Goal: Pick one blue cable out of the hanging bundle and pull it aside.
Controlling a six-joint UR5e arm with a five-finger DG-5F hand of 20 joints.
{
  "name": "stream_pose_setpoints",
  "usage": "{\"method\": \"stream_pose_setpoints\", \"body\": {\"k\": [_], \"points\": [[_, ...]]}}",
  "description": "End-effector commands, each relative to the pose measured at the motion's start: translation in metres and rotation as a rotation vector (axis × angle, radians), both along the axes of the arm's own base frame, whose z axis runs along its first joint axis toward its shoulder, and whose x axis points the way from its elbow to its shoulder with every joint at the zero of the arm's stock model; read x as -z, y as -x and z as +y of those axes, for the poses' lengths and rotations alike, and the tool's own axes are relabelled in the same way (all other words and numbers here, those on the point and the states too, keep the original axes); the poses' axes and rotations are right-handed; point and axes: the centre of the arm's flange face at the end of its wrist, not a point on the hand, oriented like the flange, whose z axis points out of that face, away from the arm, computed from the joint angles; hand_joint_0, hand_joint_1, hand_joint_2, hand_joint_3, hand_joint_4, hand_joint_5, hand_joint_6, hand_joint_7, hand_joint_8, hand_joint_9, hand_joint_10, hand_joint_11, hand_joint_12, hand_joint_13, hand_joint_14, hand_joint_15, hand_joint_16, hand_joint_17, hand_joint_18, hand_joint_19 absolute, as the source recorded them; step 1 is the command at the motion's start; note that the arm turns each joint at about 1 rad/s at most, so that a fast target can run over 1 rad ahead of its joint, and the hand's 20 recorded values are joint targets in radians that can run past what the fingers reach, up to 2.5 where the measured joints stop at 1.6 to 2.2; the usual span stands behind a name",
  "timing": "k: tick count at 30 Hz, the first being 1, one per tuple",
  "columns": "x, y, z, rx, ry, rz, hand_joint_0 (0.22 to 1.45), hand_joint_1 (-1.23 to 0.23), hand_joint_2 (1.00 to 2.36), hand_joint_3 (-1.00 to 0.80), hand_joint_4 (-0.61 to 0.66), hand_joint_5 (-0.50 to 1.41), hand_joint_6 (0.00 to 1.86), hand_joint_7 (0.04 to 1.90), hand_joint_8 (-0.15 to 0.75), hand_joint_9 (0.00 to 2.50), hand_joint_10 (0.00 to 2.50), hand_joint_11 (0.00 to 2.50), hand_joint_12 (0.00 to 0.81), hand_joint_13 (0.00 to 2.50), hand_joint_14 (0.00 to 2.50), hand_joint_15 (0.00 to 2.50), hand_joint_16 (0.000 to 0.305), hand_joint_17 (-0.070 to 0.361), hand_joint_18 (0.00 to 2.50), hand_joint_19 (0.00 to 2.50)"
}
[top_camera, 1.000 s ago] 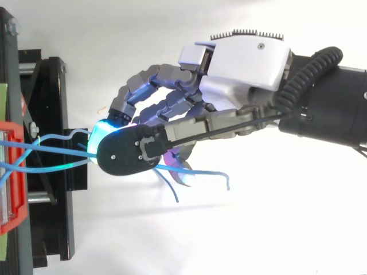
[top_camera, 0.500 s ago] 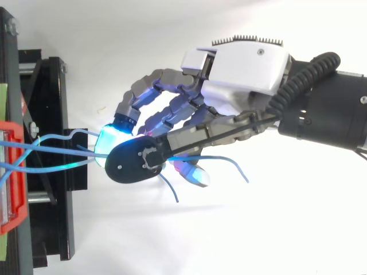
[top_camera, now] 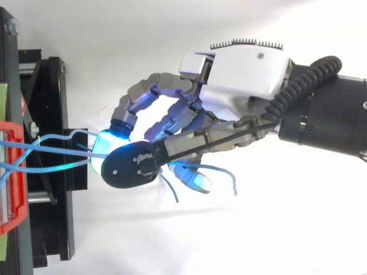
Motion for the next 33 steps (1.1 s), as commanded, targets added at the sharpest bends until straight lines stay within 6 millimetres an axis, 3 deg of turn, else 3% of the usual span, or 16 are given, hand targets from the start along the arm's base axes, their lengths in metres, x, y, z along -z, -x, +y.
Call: {"method": "stream_pose_setpoints", "body": {"k": [1, 7, 14, 20, 33], "points": [[-0.0020, -0.0006, 0.0019, -0.001, 0.000, -0.005, 0.59, -0.67, 1.02, -0.19, 0.00, -0.15, 0.95, 0.73, 0.273, 0.99, 0.02, 0.77, 0.317, 1.52, 0.01, 1.34, 0.057, 0.129, 0.89, 0.66], [-0.0019, -0.0004, 0.0055, -0.006, -0.002, -0.002, 0.59, -0.66, 1.01, -0.14, -0.01, -0.13, 0.95, 0.74, 0.292, 1.05, 0.02, 0.76, 0.371, 1.51, 0.01, 1.25, 0.064, 0.144, 0.93, 0.63], [-0.0012, -0.0002, 0.0054, -0.006, -0.001, 0.000, 0.55, -0.58, 1.01, -0.41, 0.02, -0.14, 0.93, 0.72, 0.255, 1.04, 0.02, 0.78, 0.318, 1.39, 0.02, 1.22, 0.054, 0.122, 0.83, 0.67], [-0.0012, 0.0000, 0.0054, -0.006, -0.001, 0.001, 0.53, -0.55, 1.00, -0.48, 0.03, -0.13, 0.91, 0.75, 0.269, 1.07, 0.02, 0.78, 0.316, 1.39, 0.02, 1.19, 0.055, 0.123, 0.86, 0.67], [-0.0019, -0.0002, 0.0053, -0.005, -0.001, 0.000, 0.60, -0.74, 1.02, -0.21, -0.11, -0.12, 0.94, 0.83, 0.234, 1.12, 0.02, 0.80, 0.303, 1.39, 0.02, 1.17, 0.049, 0.111, 0.86, 0.65]]}}
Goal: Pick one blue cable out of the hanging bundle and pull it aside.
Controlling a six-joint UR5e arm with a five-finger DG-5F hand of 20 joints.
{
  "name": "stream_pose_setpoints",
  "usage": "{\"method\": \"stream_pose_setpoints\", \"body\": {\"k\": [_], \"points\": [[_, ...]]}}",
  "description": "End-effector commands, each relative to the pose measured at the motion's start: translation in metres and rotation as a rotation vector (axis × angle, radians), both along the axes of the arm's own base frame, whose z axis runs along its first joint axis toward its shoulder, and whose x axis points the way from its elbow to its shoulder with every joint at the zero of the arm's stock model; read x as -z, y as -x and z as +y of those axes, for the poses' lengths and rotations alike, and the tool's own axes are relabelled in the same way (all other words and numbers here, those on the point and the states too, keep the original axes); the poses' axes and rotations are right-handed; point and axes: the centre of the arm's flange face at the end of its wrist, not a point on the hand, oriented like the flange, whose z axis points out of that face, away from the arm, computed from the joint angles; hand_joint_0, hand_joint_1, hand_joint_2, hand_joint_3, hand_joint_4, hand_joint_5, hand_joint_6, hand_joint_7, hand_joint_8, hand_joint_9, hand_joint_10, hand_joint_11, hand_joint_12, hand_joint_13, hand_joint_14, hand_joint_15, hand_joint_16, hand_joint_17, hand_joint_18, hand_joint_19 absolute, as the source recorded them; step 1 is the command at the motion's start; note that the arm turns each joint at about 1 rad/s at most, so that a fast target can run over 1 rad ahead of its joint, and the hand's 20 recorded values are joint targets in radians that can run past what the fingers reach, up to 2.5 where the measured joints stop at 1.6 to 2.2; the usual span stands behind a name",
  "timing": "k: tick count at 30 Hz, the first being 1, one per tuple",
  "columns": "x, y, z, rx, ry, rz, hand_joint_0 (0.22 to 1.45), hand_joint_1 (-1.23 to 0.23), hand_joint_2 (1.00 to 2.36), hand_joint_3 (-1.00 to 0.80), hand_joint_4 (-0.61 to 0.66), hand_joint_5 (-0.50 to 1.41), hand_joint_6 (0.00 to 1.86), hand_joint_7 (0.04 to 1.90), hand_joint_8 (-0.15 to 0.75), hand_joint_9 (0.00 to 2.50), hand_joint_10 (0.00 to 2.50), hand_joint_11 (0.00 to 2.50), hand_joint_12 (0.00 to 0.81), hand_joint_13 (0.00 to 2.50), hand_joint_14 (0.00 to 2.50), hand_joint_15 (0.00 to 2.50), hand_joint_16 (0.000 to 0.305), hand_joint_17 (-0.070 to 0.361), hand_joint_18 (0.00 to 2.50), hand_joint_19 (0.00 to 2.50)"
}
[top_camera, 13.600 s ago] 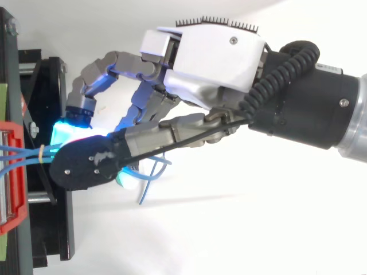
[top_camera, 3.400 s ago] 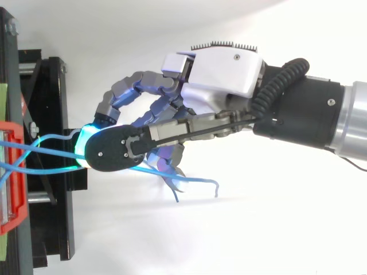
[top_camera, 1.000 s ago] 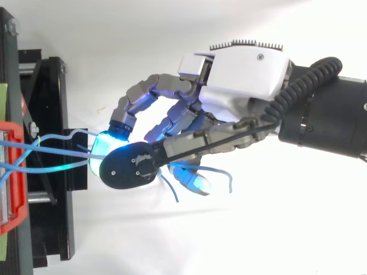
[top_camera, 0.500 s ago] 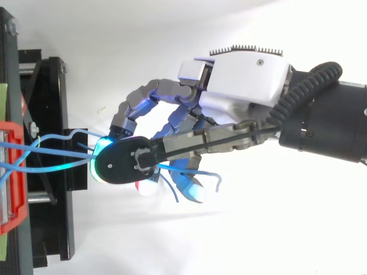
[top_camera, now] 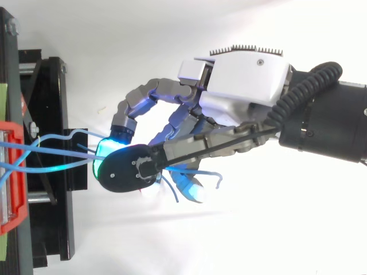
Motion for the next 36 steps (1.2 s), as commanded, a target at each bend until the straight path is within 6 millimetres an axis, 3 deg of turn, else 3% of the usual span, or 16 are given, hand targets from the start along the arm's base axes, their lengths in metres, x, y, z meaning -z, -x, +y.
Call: {"method": "stream_pose_setpoints", "body": {"k": [1, 8, 18, 21, 25, 36], "points": [[-0.001, 0.000, 0.000, 0.000, 0.000, -0.001, 0.60, -0.75, 1.02, -0.19, -0.12, -0.11, 0.94, 0.83, 0.230, 1.13, 0.02, 0.81, 0.310, 1.39, 0.02, 1.18, 0.050, 0.113, 0.87, 0.64], [0.000, 0.000, 0.000, 0.000, 0.000, 0.000, 0.59, -0.78, 1.01, -0.10, -0.16, -0.07, 0.91, 0.91, 0.230, 1.24, 0.02, 0.75, 0.375, 1.37, 0.02, 1.04, 0.059, 0.132, 0.96, 0.59], [0.000, 0.000, 0.000, 0.000, 0.000, 0.000, 0.59, -0.79, 1.00, -0.03, -0.19, -0.05, 0.90, 0.98, 0.236, 1.28, 0.02, 0.71, 0.397, 1.28, 0.02, 0.90, 0.064, 0.143, 0.99, 0.55], [0.001, 0.000, 0.000, 0.000, 0.000, 0.002, 0.53, -0.77, 1.25, -0.07, -0.21, -0.04, 0.89, 1.00, 0.247, 1.28, 0.02, 0.67, 0.409, 1.28, 0.02, 0.88, 0.066, 0.148, 1.01, 0.53], [0.011, 0.003, 0.000, -0.005, 0.002, 0.025, 0.50, -0.75, 1.36, -0.07, -0.21, -0.03, 0.89, 1.03, 0.243, 1.27, 0.02, 0.64, 0.409, 1.25, 0.02, 0.86, 0.066, 0.149, 0.98, 0.52], [0.037, 0.013, -0.008, 0.002, 0.007, 0.084, 0.47, -0.74, 1.50, -0.11, -0.20, -0.02, 0.88, 1.04, 0.243, 1.24, 0.02, 0.60, 0.417, 1.18, 0.02, 0.82, 0.068, 0.152, 0.91, 0.50]]}}
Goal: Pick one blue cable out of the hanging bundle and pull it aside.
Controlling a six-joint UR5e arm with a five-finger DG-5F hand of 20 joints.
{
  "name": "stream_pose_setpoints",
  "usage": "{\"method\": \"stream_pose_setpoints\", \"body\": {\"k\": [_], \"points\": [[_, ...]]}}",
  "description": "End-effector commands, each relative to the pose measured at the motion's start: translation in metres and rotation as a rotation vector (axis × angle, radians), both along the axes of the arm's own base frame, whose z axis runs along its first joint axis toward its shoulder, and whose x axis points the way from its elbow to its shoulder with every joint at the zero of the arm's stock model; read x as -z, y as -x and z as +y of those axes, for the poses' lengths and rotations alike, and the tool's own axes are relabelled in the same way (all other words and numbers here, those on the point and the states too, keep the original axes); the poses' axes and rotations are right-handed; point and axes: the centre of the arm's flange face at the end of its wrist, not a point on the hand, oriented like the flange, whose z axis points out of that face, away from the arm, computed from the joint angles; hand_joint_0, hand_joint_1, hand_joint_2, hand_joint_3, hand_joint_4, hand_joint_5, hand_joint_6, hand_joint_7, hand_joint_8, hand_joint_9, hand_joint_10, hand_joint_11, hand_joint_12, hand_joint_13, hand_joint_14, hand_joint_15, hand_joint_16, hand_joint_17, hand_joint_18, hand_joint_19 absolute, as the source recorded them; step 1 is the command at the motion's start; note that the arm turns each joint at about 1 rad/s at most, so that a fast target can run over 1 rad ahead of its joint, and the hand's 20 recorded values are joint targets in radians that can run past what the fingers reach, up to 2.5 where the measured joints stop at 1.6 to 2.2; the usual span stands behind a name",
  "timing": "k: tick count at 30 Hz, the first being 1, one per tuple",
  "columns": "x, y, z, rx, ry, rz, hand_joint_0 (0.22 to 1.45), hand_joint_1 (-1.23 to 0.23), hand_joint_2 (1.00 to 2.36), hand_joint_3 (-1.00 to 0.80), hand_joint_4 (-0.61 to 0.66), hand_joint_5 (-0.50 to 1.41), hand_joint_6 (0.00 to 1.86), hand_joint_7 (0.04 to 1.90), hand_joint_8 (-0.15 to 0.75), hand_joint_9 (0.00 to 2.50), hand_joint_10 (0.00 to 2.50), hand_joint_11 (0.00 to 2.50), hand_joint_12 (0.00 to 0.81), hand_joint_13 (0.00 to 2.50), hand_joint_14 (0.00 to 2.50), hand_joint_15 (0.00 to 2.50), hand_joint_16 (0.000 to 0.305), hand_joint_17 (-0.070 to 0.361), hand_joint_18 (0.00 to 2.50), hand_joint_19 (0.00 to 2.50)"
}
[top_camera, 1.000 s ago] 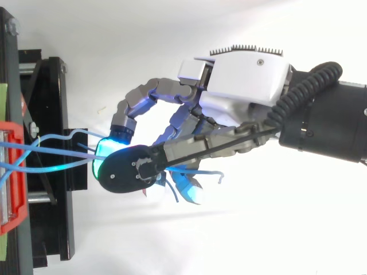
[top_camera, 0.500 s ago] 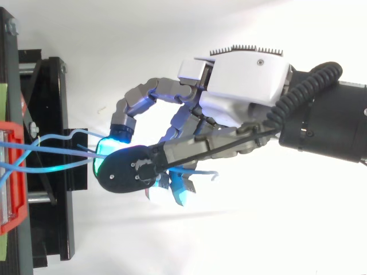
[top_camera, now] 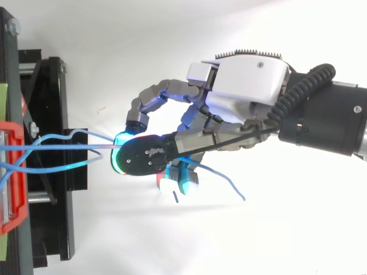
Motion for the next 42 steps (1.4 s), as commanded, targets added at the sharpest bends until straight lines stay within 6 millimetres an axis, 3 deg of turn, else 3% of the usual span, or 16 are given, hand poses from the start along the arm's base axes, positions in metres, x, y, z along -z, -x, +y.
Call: {"method": "stream_pose_setpoints", "body": {"k": [1, 9, 26, 30, 31, 32, 38, 42], "points": [[0.014, 0.006, -0.004, 0.003, 0.004, 0.033, 0.47, -0.73, 1.50, -0.11, -0.20, -0.02, 0.88, 1.04, 0.240, 1.24, 0.02, 0.60, 0.418, 1.18, 0.02, 0.81, 0.068, 0.152, 0.91, 0.50], [0.038, 0.015, -0.009, 0.010, 0.014, 0.076, 0.47, -0.74, 1.52, -0.11, -0.19, -0.02, 0.88, 1.05, 0.255, 1.24, 0.02, 0.60, 0.419, 1.17, 0.02, 0.81, 0.068, 0.153, 0.89, 0.49], [0.041, 0.016, -0.016, 0.017, 0.021, 0.078, 0.46, -0.72, 1.57, -0.13, -0.22, -0.02, 0.88, 1.02, 0.243, 1.21, 0.01, 0.58, 0.405, 1.08, 0.02, 0.74, 0.067, 0.151, 0.80, 0.45], [0.053, 0.021, -0.017, 0.017, 0.022, 0.096, 0.47, -0.71, 1.56, -0.13, -0.22, -0.02, 0.88, 1.01, 0.244, 1.20, 0.02, 0.57, 0.405, 1.07, 0.02, 0.73, 0.067, 0.151, 0.80, 0.46], [0.076, 0.025, -0.013, 0.012, 0.017, 0.087, 0.47, -0.71, 1.55, -0.13, -0.22, -0.02, 0.88, 1.00, 0.244, 1.20, 0.02, 0.57, 0.405, 1.07, 0.02, 0.73, 0.067, 0.151, 0.80, 0.46], [0.081, 0.025, -0.012, 0.011, 0.015, 0.075, 0.47, -0.71, 1.55, -0.13, -0.22, -0.02, 0.88, 1.01, 0.249, 1.20, 0.02, 0.57, 0.406, 1.07, 0.02, 0.74, 0.067, 0.151, 0.79, 0.46], [0.093, 0.022, -0.011, 0.011, 0.008, 0.030, 0.46, -0.71, 1.56, -0.13, -0.22, -0.02, 0.88, 1.01, 0.245, 1.19, 0.01, 0.57, 0.405, 1.05, 0.02, 0.71, 0.067, 0.151, 0.79, 0.45], [0.092, 0.017, -0.009, 0.008, 0.005, -0.009, 0.46, -0.71, 1.58, -0.15, -0.22, -0.02, 0.88, 1.00, 0.250, 1.13, 0.01, 0.45, 0.391, 0.93, 0.02, 0.49, 0.066, 0.148, 0.70, 0.34]]}}
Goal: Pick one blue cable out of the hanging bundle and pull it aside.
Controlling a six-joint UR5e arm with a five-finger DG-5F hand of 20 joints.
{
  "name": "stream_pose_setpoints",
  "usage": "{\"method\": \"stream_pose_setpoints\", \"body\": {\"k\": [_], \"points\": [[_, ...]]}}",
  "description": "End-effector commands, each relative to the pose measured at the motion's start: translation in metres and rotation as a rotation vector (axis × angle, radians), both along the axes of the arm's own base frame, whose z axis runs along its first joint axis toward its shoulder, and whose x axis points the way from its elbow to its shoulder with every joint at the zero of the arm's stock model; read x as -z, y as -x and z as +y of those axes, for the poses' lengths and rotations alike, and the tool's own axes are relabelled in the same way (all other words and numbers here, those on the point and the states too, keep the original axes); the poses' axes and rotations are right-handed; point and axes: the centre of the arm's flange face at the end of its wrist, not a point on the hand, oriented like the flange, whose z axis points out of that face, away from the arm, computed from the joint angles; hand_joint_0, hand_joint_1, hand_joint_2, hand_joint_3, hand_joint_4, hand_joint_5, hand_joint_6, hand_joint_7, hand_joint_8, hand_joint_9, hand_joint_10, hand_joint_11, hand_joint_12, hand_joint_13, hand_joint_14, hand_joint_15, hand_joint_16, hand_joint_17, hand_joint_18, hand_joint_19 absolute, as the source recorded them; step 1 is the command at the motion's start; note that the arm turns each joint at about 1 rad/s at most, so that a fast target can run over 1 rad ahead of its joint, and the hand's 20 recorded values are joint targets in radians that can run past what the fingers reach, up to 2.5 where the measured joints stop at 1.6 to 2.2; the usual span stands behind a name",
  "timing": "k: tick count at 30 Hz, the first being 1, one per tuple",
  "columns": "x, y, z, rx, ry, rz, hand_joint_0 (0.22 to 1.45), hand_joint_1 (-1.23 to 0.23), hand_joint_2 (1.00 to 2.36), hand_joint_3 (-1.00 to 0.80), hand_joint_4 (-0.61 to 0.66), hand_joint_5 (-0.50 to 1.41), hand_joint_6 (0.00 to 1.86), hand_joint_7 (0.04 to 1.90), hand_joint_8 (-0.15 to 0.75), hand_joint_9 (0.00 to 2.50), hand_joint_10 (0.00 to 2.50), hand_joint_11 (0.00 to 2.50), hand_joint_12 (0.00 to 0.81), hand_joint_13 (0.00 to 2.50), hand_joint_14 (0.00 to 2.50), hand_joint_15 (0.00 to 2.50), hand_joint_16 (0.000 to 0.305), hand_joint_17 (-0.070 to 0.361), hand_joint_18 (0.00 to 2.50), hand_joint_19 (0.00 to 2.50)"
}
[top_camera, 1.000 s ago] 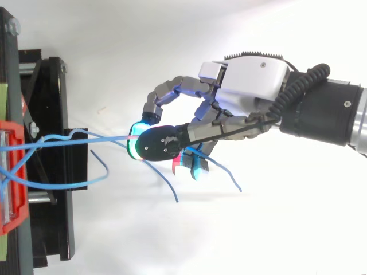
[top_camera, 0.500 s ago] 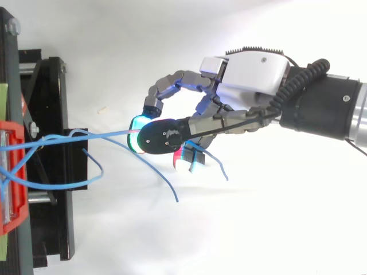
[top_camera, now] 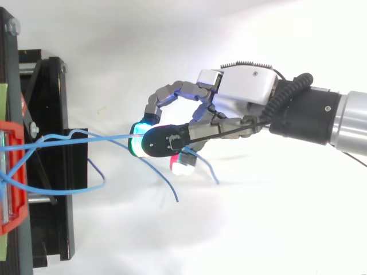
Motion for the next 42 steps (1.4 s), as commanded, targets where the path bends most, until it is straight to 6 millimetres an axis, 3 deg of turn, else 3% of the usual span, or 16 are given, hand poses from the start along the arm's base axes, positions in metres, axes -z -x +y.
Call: {"method": "stream_pose_setpoints", "body": {"k": [1, 11, 20, 42], "points": [[0.000, -0.003, 0.001, -0.005, -0.001, -0.026, 0.46, -0.71, 1.58, -0.14, -0.22, -0.02, 0.88, 1.01, 0.254, 1.13, 0.01, 0.45, 0.386, 0.91, 0.01, 0.46, 0.065, 0.147, 0.69, 0.32], [0.005, -0.002, 0.001, -0.006, 0.000, -0.034, 0.46, -0.71, 1.57, -0.14, -0.22, -0.02, 0.88, 1.00, 0.256, 1.11, 0.01, 0.45, 0.389, 0.90, 0.02, 0.48, 0.066, 0.147, 0.67, 0.34], [0.025, -0.003, 0.001, -0.005, -0.016, -0.100, 0.47, -0.71, 1.55, -0.14, -0.22, -0.02, 0.88, 0.99, 0.257, 1.11, 0.01, 0.45, 0.391, 0.92, 0.02, 0.52, 0.066, 0.148, 0.67, 0.37], [0.026, -0.005, 0.001, -0.005, -0.013, -0.119, 0.46, -0.70, 1.56, -0.14, -0.21, -0.02, 0.87, 1.01, 0.258, 1.10, 0.01, 0.44, 0.391, 0.91, 0.02, 0.53, 0.065, 0.147, 0.64, 0.34]]}}
